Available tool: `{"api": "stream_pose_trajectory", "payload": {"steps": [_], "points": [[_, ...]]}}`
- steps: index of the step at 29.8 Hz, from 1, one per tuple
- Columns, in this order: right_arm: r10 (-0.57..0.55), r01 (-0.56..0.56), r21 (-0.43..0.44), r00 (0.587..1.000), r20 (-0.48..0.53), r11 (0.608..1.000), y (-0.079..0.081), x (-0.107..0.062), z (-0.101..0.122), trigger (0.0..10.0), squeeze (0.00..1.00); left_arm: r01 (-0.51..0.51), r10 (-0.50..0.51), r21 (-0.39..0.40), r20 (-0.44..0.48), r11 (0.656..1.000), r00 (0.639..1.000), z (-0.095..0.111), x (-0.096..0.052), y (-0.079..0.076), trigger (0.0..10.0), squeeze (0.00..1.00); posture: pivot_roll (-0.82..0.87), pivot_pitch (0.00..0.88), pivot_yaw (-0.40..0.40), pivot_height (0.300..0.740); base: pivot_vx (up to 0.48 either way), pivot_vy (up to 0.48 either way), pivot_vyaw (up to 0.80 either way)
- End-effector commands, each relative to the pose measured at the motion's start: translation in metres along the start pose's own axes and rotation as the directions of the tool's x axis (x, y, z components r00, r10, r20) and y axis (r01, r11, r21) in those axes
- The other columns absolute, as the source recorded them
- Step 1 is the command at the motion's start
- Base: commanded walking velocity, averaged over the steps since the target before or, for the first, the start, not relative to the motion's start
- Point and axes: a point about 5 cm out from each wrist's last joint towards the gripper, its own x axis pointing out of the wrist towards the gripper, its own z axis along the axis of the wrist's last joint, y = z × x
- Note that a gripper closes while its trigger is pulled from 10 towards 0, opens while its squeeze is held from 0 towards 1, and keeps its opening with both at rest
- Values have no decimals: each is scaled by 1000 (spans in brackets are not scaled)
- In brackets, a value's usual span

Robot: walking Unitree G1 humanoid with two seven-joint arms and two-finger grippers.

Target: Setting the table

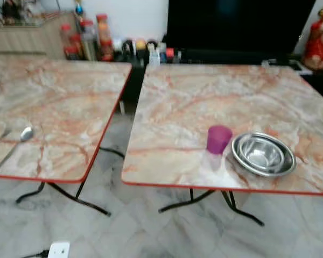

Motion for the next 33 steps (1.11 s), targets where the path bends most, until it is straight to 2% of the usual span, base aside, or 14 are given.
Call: {"api": "stream_pose_trajectory", "payload": {"steps": [1,12,17,20,33], "points": [[-13,13,9,1000,12,1000,-4,-1,1,10000,0,-2,2,1,-9,1000,1000,-1,0,0,10000,0,22,64,-11,740,0,0,0],[-12,12,21,1000,14,1000,-4,0,2,10000,0,-8,8,-3,-9,1000,1000,0,0,1,10000,0,27,68,-13,740,0,385,0],[-9,8,33,1000,21,999,-3,0,2,10000,0,-9,9,-4,-9,1000,1000,0,0,1,10000,0,27,67,-14,740,0,480,-800],[-11,11,14,1000,19,1000,-4,0,3,10000,0,-9,9,-5,-8,1000,1000,0,0,2,10000,0,27,67,-13,740,0,480,0],[-7,6,34,999,41,999,-2,0,3,10000,0,-12,12,-1,-5,1000,1000,1,0,2,10000,0,31,68,-9,740,0,480,0]]}}
